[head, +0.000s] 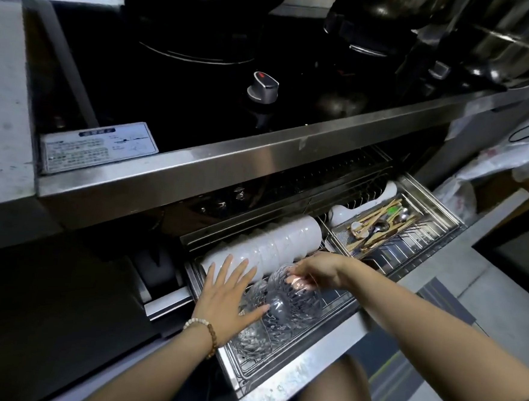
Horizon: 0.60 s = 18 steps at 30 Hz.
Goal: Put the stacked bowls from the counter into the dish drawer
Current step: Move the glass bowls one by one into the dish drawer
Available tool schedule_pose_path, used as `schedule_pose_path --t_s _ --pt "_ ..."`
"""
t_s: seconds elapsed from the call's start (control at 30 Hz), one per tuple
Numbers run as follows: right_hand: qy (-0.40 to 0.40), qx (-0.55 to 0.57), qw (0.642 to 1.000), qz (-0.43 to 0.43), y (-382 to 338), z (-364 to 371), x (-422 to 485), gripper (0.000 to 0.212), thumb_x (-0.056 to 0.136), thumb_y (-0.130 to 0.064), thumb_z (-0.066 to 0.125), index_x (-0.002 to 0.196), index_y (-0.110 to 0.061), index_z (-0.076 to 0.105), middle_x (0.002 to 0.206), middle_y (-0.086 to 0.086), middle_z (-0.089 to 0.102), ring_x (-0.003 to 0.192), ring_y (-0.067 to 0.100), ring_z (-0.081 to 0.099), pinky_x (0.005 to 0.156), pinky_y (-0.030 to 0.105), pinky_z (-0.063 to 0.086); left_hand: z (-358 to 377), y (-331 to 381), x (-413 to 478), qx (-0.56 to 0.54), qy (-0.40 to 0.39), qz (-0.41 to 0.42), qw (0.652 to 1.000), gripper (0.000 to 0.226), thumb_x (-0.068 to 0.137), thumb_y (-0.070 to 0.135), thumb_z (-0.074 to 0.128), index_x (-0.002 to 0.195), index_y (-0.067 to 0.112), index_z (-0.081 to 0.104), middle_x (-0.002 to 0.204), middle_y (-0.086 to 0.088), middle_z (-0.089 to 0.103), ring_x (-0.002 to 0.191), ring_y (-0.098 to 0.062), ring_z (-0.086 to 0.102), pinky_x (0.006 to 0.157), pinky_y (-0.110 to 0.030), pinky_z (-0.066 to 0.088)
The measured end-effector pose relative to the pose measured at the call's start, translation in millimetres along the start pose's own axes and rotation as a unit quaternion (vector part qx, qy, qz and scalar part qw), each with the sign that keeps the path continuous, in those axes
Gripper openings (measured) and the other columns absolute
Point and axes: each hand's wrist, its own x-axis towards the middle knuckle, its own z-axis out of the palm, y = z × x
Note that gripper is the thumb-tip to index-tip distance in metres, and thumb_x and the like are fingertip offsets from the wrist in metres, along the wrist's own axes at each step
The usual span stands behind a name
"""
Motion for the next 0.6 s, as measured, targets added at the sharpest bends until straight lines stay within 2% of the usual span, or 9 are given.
schedule_pose_path --t_s 0.13,0.27,0.37,0.5,0.6 --pt "-0.025 -0.016 0.999 0.018 0.3 8.0 7.8 0.016 0.096 -0.012 0.049 0.084 -0.009 0.058 0.071 0.000 0.055 0.057 0.008 0.047 0.055 0.021 0.042 -1.1 0.2 -0.4 0.000 -0.001 0.000 1.000 0.091 0.069 0.085 -0.004 0.147 0.037 0.001 0.155 0.013 -0.007 0.140 -0.017 -0.024 0.115 -0.046 -0.015" --pt "-0.042 -0.018 0.998 0.032 0.6 13.4 8.3 0.020 0.099 -0.013 0.045 0.085 -0.012 0.059 0.071 -0.003 0.062 0.057 0.005 0.051 0.053 0.018 0.044 -0.6 -0.2 -0.2 0.008 0.001 0.002 1.000 0.094 0.067 0.086 -0.007 0.147 0.036 0.000 0.157 0.011 -0.004 0.141 -0.017 -0.022 0.116 -0.047 -0.013" --pt "-0.046 -0.022 0.998 0.040 1.1 17.6 7.7 0.023 0.100 -0.014 0.044 0.080 -0.012 0.056 0.058 -0.008 0.067 0.058 0.003 0.056 0.053 0.016 0.047 0.9 -1.1 0.5 0.008 0.001 0.001 1.000 0.092 0.069 0.085 -0.004 0.147 0.036 0.000 0.157 0.010 -0.002 0.141 -0.017 -0.021 0.116 -0.047 -0.012" --pt "-0.052 -0.061 0.996 0.046 -2.0 21.8 2.8 0.016 0.099 -0.011 0.044 0.086 -0.008 0.053 0.077 0.004 0.060 0.067 0.010 0.053 0.055 0.019 0.048 1.9 -1.7 0.9 0.011 0.005 0.001 1.000 0.091 0.070 0.085 -0.004 0.147 0.036 0.002 0.158 0.010 -0.001 0.142 -0.017 -0.019 0.116 -0.045 -0.014" --pt "-0.042 -0.086 0.995 0.023 -3.2 22.5 1.6 0.008 0.096 -0.009 0.050 0.097 -0.003 0.054 0.083 0.011 0.059 0.069 0.016 0.057 0.063 0.025 0.052 2.3 -2.3 1.0 0.014 0.004 0.000 1.000 0.092 0.070 0.085 -0.005 0.147 0.036 0.003 0.158 0.010 0.000 0.142 -0.017 -0.018 0.116 -0.045 -0.012"
